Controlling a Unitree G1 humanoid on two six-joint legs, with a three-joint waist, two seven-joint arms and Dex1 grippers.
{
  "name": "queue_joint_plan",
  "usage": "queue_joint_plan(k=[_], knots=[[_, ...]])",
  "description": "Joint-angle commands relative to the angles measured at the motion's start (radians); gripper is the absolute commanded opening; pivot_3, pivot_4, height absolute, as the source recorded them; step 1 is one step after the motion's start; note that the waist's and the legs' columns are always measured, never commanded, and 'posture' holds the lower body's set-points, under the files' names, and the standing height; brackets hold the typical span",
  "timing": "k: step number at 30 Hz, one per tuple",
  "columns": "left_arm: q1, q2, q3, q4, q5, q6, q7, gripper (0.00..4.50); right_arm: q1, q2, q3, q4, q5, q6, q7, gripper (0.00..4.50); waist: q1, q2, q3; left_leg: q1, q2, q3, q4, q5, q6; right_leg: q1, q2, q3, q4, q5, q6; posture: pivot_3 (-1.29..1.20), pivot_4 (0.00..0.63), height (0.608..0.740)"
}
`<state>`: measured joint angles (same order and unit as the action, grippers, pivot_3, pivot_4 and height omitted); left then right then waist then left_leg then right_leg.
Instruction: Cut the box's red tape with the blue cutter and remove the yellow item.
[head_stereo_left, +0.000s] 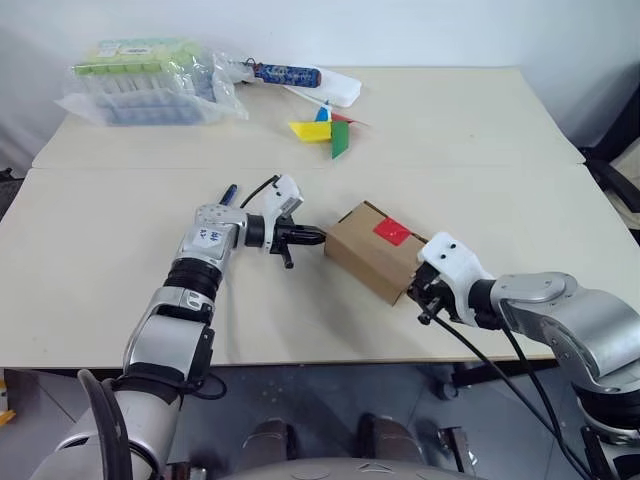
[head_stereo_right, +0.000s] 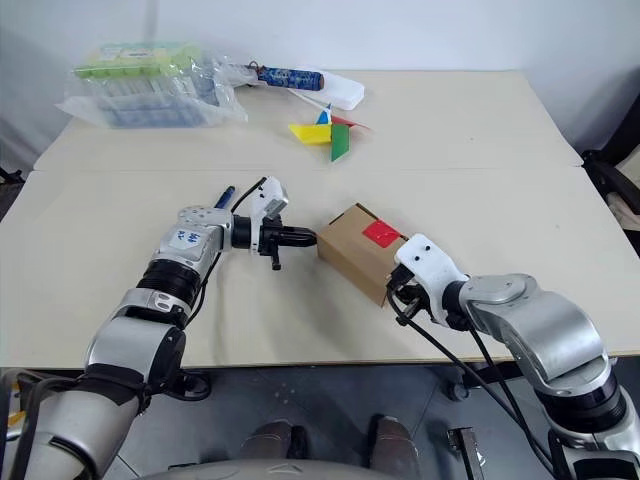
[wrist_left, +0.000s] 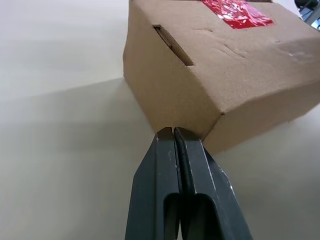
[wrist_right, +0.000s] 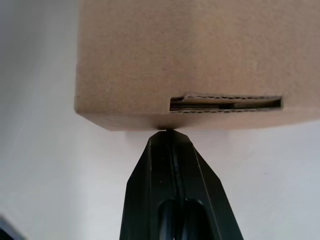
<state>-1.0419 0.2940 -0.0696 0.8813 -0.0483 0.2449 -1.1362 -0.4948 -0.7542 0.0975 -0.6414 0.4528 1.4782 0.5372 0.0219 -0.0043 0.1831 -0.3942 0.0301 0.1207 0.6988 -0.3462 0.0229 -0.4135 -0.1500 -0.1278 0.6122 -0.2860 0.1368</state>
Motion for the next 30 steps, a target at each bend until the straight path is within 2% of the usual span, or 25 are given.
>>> queue_joint_plan(k=[1, 7, 17, 21, 24, 26, 27, 30], knots=[[0.005, -0.036, -0.018, -0.019, -0.011, -0.017, -0.007, 0.03, -0.015, -0.004, -0.021, -0.050, 0.019, -0.024, 0.001, 0.00, 0.000, 0.000, 0.000, 0.000, 0.000, 0.000, 0.000, 0.000, 0.000, 0.000, 0.000, 0.000, 0.000, 0.000, 0.000, 0.00, 0.150, 0.740], [-0.009, -0.014, -0.006, 0.000, -0.010, -0.025, 0.005, 0.03, 0.018, -0.059, -0.055, -0.054, 0.011, -0.048, 0.008, 0.00, 0.001, 0.000, 0.000, 0.000, 0.000, 0.000, 0.000, 0.000, 0.000, 0.000, 0.000, 0.000, 0.000, 0.000, 0.000, 0.00, 0.150, 0.740], [-0.023, 0.022, 0.034, 0.057, -0.020, -0.044, 0.045, 0.03, 0.251, -0.142, -0.167, -0.042, -0.003, -0.195, 0.034, 0.00, 0.002, 0.000, 0.000, 0.000, 0.000, 0.000, 0.000, 0.000, 0.000, 0.000, 0.000, 0.000, 0.000, 0.000, 0.000, 0.00, 0.150, 0.740], [-0.040, 0.054, 0.071, 0.043, -0.038, -0.055, 0.083, 0.03, 0.349, -0.196, -0.291, -0.043, -0.028, -0.319, 0.062, 0.00, 0.002, 0.000, 0.000, 0.000, 0.000, 0.000, 0.000, 0.000, 0.000, 0.000, 0.000, 0.000, -0.001, 0.000, 0.000, 0.00, 0.150, 0.740], [-0.088, 0.116, 0.097, 0.038, -0.032, 0.028, 0.151, 0.67, 0.327, -0.210, -0.501, -0.023, 0.054, -0.357, 0.149, 0.61, 0.002, -0.001, 0.001, -0.001, 0.000, 0.000, 0.001, 0.000, 0.000, 0.000, 0.000, 0.000, -0.001, 0.000, 0.000, 0.00, 0.150, 0.740], [-0.100, 0.159, 0.123, -0.012, -0.048, 0.083, 0.184, 1.26, 0.266, -0.247, -0.580, 0.010, 0.116, -0.397, 0.234, 1.26, -0.001, -0.001, 0.001, -0.001, 0.000, 0.000, 0.001, 0.000, 0.000, 0.000, 0.000, 0.000, 0.000, 0.000, 0.000, 0.00, 0.150, 0.740], [-0.101, 0.173, 0.133, -0.040, -0.056, 0.110, 0.197, 1.55, 0.244, -0.264, -0.602, 0.026, 0.143, -0.411, 0.271, 1.61, -0.002, -0.001, 0.001, 0.000, 0.000, 0.001, 0.001, 0.000, 0.000, 0.000, 0.000, 0.001, 0.000, 0.000, 0.000, 0.00, 0.150, 0.740], [-0.087, 0.207, 0.158, -0.140, -0.069, 0.189, 0.250, 2.47, 0.176, -0.298, -0.568, 0.085, 0.190, -0.487, 0.361, 2.62, -0.002, -0.002, 0.000, 0.003, 0.001, 0.000, -0.001, 0.000, 0.000, 0.002, 0.000, 0.001, 0.001, 0.000, 0.000, 0.00, 0.150, 0.740]])
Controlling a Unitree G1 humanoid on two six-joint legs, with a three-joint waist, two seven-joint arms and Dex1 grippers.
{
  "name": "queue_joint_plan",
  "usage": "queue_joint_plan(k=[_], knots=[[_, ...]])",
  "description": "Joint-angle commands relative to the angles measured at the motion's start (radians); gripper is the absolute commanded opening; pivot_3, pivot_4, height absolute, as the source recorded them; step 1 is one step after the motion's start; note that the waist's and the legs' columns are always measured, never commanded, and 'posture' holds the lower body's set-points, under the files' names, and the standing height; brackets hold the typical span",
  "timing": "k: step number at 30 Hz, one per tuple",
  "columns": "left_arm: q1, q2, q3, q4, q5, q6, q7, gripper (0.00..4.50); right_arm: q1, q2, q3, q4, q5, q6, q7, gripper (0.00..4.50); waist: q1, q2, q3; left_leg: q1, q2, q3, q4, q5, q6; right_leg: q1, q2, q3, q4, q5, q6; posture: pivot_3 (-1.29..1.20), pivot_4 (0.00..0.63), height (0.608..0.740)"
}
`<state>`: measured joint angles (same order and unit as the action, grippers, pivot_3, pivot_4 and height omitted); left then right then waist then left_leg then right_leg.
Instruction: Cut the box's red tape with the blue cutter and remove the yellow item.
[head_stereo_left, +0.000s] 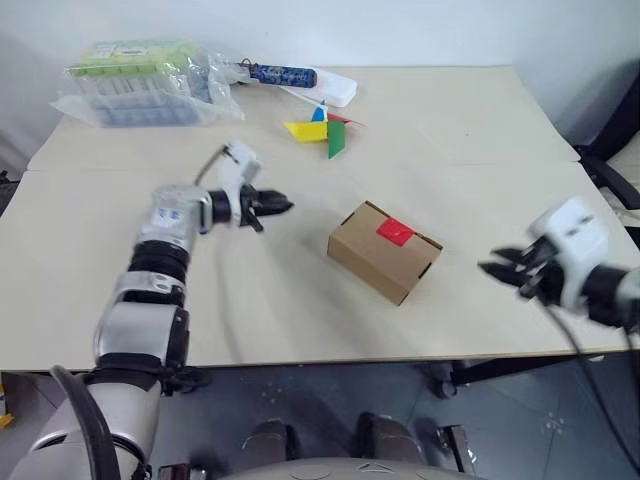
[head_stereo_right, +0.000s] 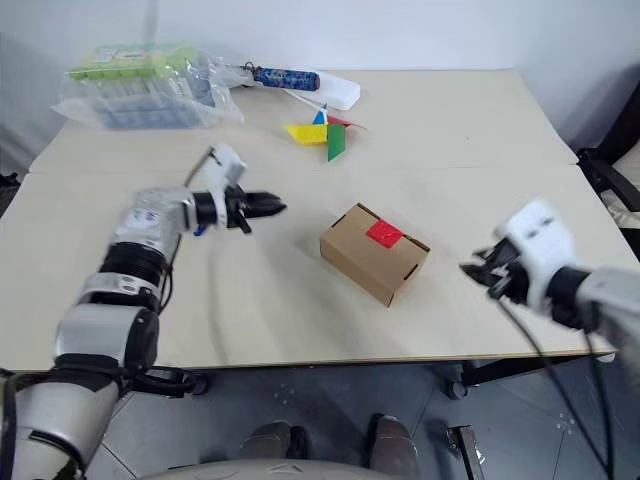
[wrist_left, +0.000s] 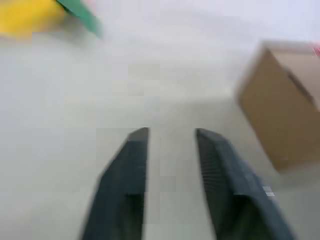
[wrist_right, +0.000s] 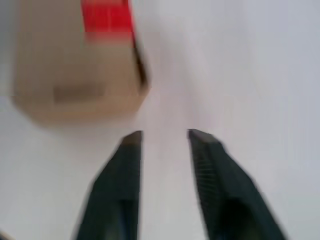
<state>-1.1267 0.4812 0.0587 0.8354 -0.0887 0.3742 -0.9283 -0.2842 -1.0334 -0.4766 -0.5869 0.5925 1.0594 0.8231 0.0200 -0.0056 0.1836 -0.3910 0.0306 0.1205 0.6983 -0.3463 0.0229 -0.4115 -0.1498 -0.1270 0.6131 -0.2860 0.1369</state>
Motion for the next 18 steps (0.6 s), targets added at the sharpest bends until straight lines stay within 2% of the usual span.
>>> queue_joint_plan(k=[1, 5, 6, 12, 18], knots=[[0.003, 0.027, 0.036, -0.121, -0.034, 0.084, 0.059, 2.84, -0.058, -0.021, 0.026, 0.051, 0.059, -0.090, 0.092, 3.05, 0.000, -0.001, 0.000, 0.000, 0.000, 0.000, 0.000, 0.000, 0.000, 0.000, 0.000, 0.000, 0.000, 0.000, 0.000, 0.00, 0.150, 0.740], [0.034, 0.050, 0.067, -0.219, -0.048, 0.170, 0.140, 4.11, -0.151, -0.019, 0.149, 0.141, 0.038, -0.203, 0.155, 4.46, 0.002, -0.001, 0.000, 0.000, 0.000, 0.000, 0.001, 0.000, 0.000, 0.001, 0.000, 0.001, 0.000, 0.000, 0.000, 0.00, 0.150, 0.740], [0.045, 0.051, 0.076, -0.241, -0.048, 0.178, 0.168, 4.43, -0.172, -0.017, 0.181, 0.163, 0.025, -0.228, 0.163, 4.50, 0.001, -0.001, 0.000, 0.000, 0.000, 0.000, 0.001, 0.000, 0.000, 0.001, 0.000, 0.001, 0.000, 0.000, 0.000, 0.00, 0.150, 0.740], [0.083, 0.034, 0.144, -0.246, -0.003, 0.194, 0.486, 4.47, -0.270, 0.025, 0.319, 0.247, -0.027, -0.323, 0.168, 4.50, 0.001, -0.001, 0.000, 0.000, 0.000, 0.000, 0.001, 0.000, 0.000, 0.000, 0.000, 0.000, 0.001, 0.000, 0.000, 0.00, 0.150, 0.740], [0.139, 0.024, 0.137, -0.288, -0.017, 0.419, 0.577, 4.47, -0.322, 0.029, 0.385, 0.279, -0.045, -0.348, 0.198, 4.50, 0.004, -0.001, 0.000, 0.000, 0.000, 0.000, 0.001, 0.000, 0.000, 0.000, -0.001, 0.000, 0.004, 0.000, 0.000, 0.00, 0.150, 0.740]])
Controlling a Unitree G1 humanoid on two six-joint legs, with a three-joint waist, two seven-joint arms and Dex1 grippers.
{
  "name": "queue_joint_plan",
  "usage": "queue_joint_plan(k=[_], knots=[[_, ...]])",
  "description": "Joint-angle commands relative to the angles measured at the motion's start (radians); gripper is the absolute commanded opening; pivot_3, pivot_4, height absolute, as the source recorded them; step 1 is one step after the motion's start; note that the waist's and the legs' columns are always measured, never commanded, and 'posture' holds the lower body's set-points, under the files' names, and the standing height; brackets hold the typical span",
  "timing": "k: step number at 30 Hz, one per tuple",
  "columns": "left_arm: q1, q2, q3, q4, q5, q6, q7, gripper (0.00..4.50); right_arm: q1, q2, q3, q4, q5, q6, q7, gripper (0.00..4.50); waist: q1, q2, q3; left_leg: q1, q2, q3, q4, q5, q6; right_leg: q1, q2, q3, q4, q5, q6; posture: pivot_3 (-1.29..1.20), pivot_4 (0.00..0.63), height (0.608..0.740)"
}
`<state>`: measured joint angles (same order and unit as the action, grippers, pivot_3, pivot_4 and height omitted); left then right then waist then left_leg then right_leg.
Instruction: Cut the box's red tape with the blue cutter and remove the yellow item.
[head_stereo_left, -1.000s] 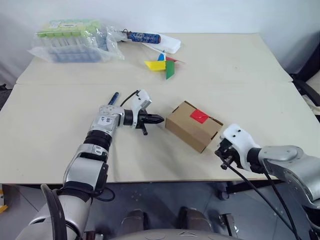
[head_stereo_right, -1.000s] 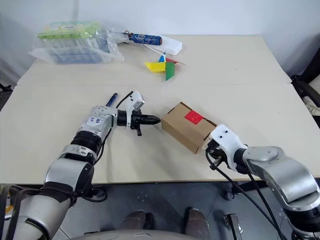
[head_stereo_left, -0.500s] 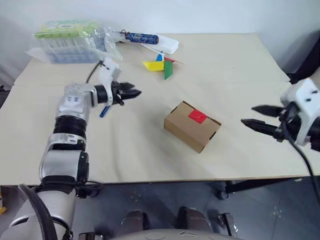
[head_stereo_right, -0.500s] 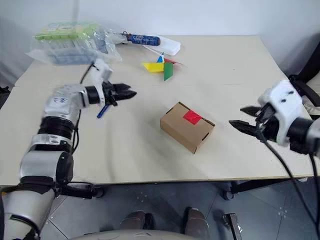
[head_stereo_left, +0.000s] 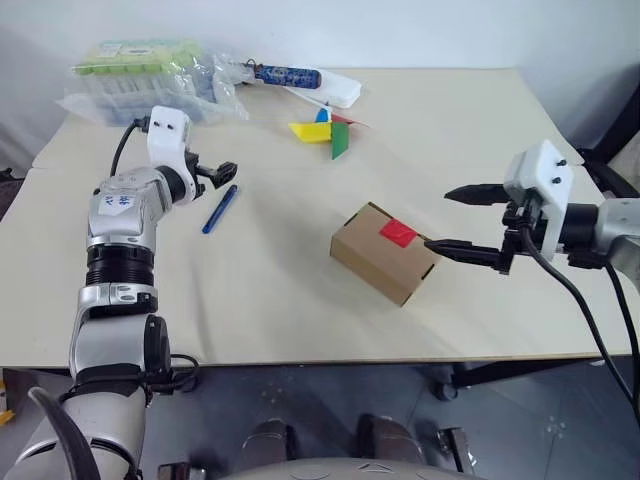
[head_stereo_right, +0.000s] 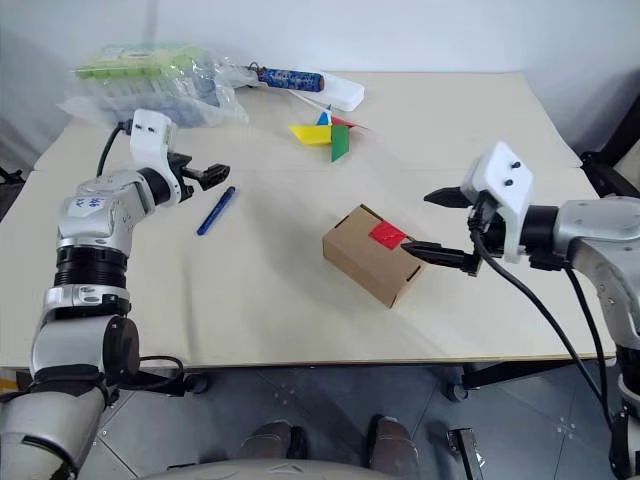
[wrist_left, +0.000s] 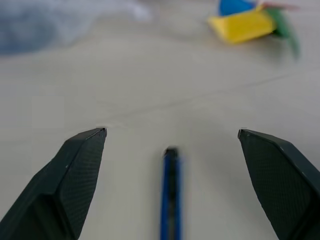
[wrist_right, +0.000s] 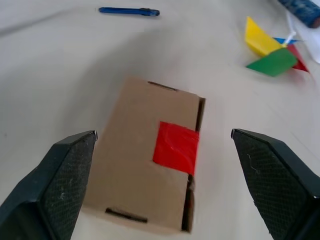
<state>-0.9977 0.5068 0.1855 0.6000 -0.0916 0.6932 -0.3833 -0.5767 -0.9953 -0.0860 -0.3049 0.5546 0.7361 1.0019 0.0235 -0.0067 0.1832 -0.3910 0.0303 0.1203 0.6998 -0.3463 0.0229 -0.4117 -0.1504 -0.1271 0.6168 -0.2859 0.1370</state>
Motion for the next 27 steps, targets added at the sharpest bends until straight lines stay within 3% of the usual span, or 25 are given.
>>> queue_joint_plan(k=[1, 4, 18, 21, 24, 27], knots=[[0.020, 0.000, 0.007, -0.064, -0.015, 0.148, 0.039, 4.47, -0.038, -0.014, -0.003, 0.001, -0.005, -0.023, 0.027, 4.50, 0.000, 0.000, 0.000, 0.000, 0.000, 0.000, 0.000, 0.000, 0.000, 0.000, 0.000, 0.000, 0.000, 0.000, 0.000, 0.00, 0.150, 0.740], [0.051, 0.013, -0.025, -0.112, -0.013, 0.263, 0.027, 4.47, -0.054, -0.026, 0.005, 0.013, -0.010, -0.022, 0.050, 4.50, -0.002, 0.000, 0.000, 0.000, 0.000, 0.000, 0.000, 0.000, 0.000, 0.000, 0.000, 0.000, 0.000, 0.000, 0.000, 0.00, 0.150, 0.740], [0.139, 0.018, -0.101, -0.209, -0.029, 0.361, -0.032, 4.47, -0.110, -0.042, 0.042, 0.054, -0.037, -0.016, 0.109, 4.50, 0.001, -0.001, 0.000, 0.001, 0.000, 0.000, 0.001, 0.000, -0.001, 0.000, 0.000, 0.001, 0.001, 0.000, 0.000, 0.00, 0.150, 0.740], [0.141, 0.021, -0.111, -0.205, -0.023, 0.371, -0.026, 3.91, -0.109, -0.040, 0.043, 0.056, -0.042, -0.020, 0.110, 4.50, 0.000, -0.001, 0.000, 0.001, 0.000, 0.001, 0.001, 0.000, -0.001, 0.000, 0.000, 0.001, 0.002, 0.000, 0.000, 0.00, 0.150, 0.740], [0.140, 0.022, -0.123, -0.201, -0.022, 0.365, -0.032, 3.06, -0.115, -0.039, 0.045, 0.062, -0.048, -0.022, 0.110, 4.50, 0.001, -0.001, 0.000, 0.001, 0.000, 0.001, 0.001, 0.000, -0.001, 0.000, 0.000, 0.001, 0.002, 0.000, 0.000, 0.00, 0.150, 0.740], [0.136, 0.022, -0.123, -0.198, -0.023, 0.360, -0.028, 3.06, -0.117, -0.038, 0.042, 0.065, -0.055, -0.023, 0.111, 4.50, 0.002, -0.001, 0.000, 0.001, 0.000, 0.001, 0.001, 0.000, -0.001, 0.000, 0.000, 0.001, 0.002, 0.000, 0.000, 0.00, 0.150, 0.740]])
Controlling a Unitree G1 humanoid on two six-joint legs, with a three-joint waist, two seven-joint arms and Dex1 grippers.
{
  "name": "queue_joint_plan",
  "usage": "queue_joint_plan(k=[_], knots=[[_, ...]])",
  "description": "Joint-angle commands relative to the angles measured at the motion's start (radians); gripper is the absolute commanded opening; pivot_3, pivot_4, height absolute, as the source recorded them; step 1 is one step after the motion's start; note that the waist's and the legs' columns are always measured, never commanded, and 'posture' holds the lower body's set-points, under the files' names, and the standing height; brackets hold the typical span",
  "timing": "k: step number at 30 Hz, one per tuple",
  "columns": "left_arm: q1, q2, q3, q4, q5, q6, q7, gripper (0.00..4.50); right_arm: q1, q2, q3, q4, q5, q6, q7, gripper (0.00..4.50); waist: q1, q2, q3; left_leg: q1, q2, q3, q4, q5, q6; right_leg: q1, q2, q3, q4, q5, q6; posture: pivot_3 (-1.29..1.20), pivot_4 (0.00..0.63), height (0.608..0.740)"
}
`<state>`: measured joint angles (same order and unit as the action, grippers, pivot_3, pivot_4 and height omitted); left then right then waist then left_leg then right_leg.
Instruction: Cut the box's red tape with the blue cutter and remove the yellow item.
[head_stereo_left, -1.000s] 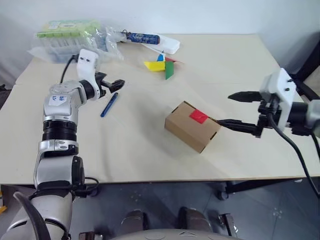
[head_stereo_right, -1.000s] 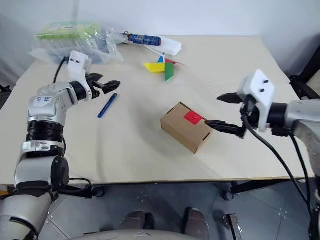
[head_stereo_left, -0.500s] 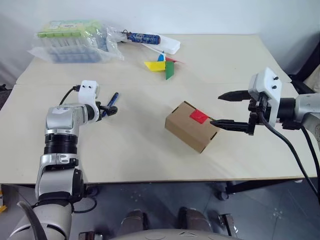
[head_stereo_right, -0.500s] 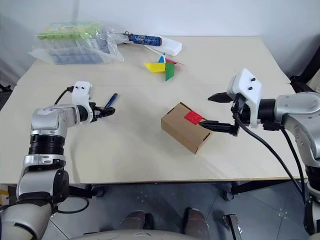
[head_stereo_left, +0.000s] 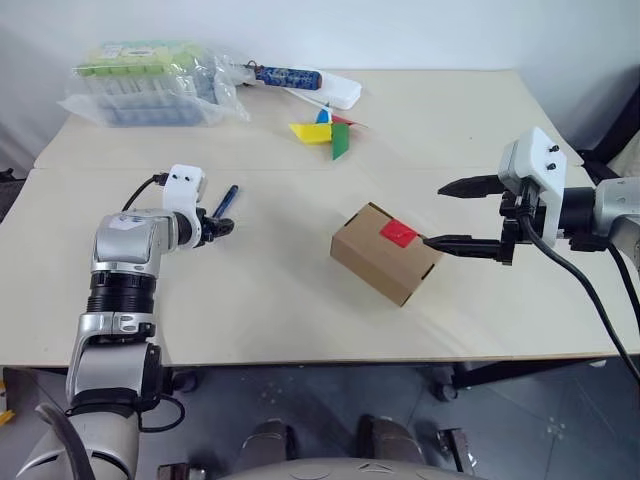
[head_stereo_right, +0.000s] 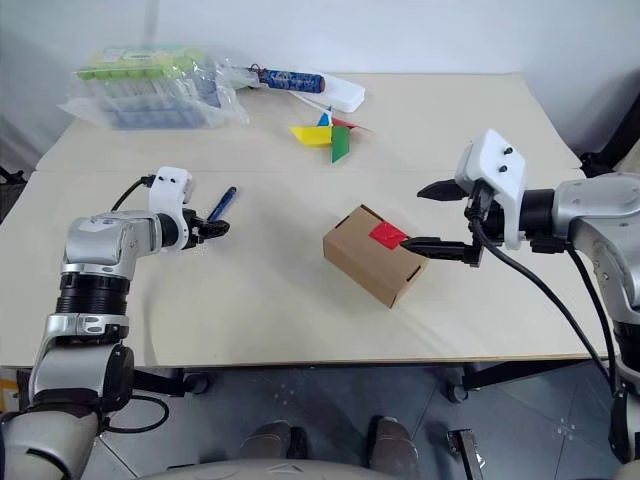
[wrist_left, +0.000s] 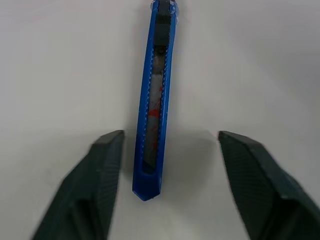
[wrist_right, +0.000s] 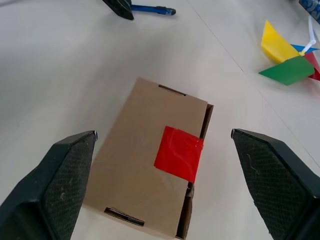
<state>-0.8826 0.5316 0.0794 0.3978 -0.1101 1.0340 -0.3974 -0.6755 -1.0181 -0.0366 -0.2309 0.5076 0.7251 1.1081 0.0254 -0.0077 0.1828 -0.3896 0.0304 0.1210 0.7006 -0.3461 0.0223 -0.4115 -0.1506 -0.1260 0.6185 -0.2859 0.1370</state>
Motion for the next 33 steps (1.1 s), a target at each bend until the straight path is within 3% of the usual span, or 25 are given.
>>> queue_joint_plan(k=[1, 5, 7, 15, 29, 33], knots=[[0.021, -0.001, -0.019, 0.005, -0.004, 0.019, -0.014, 3.06, -0.017, -0.016, -0.009, -0.010, -0.009, -0.011, 0.005, 4.50, 0.000, 0.000, 0.000, 0.000, 0.000, 0.000, 0.000, 0.000, 0.000, 0.000, 0.000, 0.000, 0.000, 0.000, 0.000, 0.00, 0.150, 0.740], [0.019, 0.011, -0.036, 0.022, 0.006, 0.015, -0.022, 3.06, -0.014, -0.013, -0.012, -0.012, -0.014, -0.009, 0.002, 4.50, 0.000, 0.000, 0.000, 0.000, 0.000, 0.000, 0.000, 0.000, 0.000, 0.000, 0.000, 0.000, 0.000, 0.000, 0.000, 0.00, 0.150, 0.740], [0.024, 0.028, -0.071, 0.029, 0.025, 0.009, -0.032, 2.71, -0.010, -0.013, -0.015, -0.015, -0.015, -0.008, 0.002, 4.50, -0.002, 0.000, 0.000, 0.000, 0.000, 0.000, 0.000, 0.000, 0.000, 0.000, 0.000, 0.000, 0.000, 0.000, 0.000, 0.00, 0.150, 0.740], [0.005, 0.086, -0.110, 0.070, 0.041, -0.031, -0.090, 0.46, 0.003, -0.020, -0.030, -0.019, -0.017, -0.010, -0.001, 4.50, -0.004, 0.000, 0.000, 0.002, 0.000, 0.002, 0.000, 0.000, 0.000, 0.000, 0.000, 0.002, 0.001, 0.000, 0.000, 0.00, 0.150, 0.740], [0.091, 0.324, -0.282, -0.031, 0.103, -0.342, -0.432, 0.39, 0.026, 0.002, -0.061, -0.079, 0.010, 0.018, -0.068, 4.50, -0.028, 0.000, 0.000, 0.001, 0.001, 0.003, -0.002, 0.000, -0.001, -0.002, 0.000, 0.003, 0.001, 0.000, 0.000, 0.00, 0.150, 0.740], [0.221, 0.390, -0.260, -0.261, 0.000, -0.513, -0.658, 0.39, 0.065, -0.005, -0.079, -0.138, 0.034, 0.043, -0.089, 4.50, -0.027, 0.000, 0.000, 0.001, 0.001, 0.003, -0.002, -0.001, -0.001, -0.002, 0.000, 0.003, 0.001, 0.000, 0.000, 0.00, 0.150, 0.740]])
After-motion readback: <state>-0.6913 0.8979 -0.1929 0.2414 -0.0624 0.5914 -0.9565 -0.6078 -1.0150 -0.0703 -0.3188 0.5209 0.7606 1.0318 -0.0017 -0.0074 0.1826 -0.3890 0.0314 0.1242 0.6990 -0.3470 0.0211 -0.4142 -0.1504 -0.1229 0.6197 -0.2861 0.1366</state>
